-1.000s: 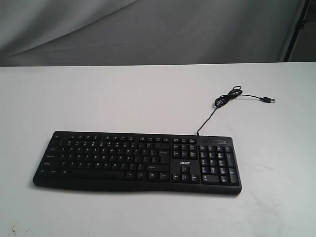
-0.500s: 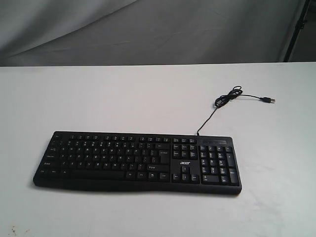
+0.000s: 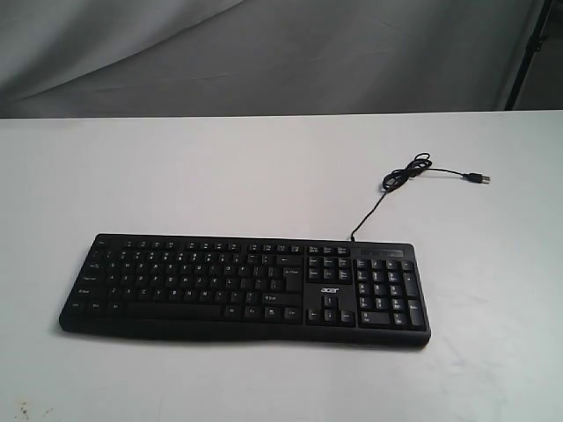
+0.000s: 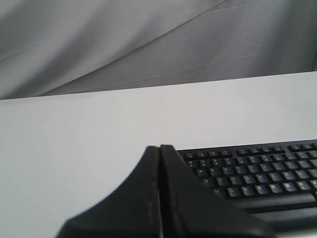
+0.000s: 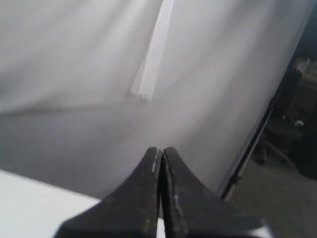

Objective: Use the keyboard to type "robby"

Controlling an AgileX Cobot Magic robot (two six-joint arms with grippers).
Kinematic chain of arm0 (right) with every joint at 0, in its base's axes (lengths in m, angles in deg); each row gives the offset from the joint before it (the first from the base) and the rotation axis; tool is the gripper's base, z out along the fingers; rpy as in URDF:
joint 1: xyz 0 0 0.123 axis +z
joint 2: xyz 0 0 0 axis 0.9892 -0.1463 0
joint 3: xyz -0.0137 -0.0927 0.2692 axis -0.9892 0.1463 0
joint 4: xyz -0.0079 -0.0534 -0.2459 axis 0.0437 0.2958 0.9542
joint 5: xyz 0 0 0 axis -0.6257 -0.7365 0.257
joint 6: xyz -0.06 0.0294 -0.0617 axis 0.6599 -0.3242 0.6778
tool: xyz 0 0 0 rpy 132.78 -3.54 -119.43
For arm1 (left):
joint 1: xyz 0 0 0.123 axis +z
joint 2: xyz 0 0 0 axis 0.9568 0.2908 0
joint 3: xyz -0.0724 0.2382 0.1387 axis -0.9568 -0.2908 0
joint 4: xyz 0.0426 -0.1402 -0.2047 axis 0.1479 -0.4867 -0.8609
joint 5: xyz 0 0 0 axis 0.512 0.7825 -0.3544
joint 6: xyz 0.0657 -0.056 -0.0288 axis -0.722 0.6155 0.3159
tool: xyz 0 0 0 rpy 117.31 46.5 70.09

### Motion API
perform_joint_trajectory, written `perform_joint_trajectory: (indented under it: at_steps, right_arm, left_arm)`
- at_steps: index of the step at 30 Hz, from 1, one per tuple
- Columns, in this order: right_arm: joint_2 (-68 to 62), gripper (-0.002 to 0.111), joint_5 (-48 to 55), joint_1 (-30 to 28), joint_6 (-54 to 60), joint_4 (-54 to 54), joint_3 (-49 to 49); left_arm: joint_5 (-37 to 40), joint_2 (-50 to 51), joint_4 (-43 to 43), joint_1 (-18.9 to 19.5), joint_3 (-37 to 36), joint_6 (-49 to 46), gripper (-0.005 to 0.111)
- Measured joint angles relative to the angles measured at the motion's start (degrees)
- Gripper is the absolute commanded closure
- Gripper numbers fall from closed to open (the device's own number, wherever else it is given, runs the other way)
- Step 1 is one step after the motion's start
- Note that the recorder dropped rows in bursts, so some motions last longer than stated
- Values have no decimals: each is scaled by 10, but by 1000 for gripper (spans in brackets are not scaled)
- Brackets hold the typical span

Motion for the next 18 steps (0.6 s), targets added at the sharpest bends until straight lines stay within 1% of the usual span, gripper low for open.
perform_joint_trajectory:
  at_steps: [3,5,8,9,12,14,16,18]
  right_arm:
    - [-78,108,81,0,61,-28,-79]
    - [-122,108,151,-1,141,-124,-136]
    - [-181,108,277,-2,272,-297,-215]
    - [-195,108,309,-2,295,-337,-234]
    - [-237,108,347,-2,343,-440,-286]
    - [-252,108,356,1,370,-463,-298]
    - [-266,108,371,18,393,-459,-303]
    - [-287,108,387,51,407,-438,-304]
  left_arm:
    - [0,0,0,0,0,0,107]
    - [0,0,0,0,0,0,107]
    - [0,0,0,0,0,0,107]
    - [0,0,0,0,0,0,107]
    - [0,0,0,0,0,0,107]
    - [0,0,0,0,0,0,107]
    - [0,0,0,0,0,0,107]
    - [0,0,0,0,0,0,107]
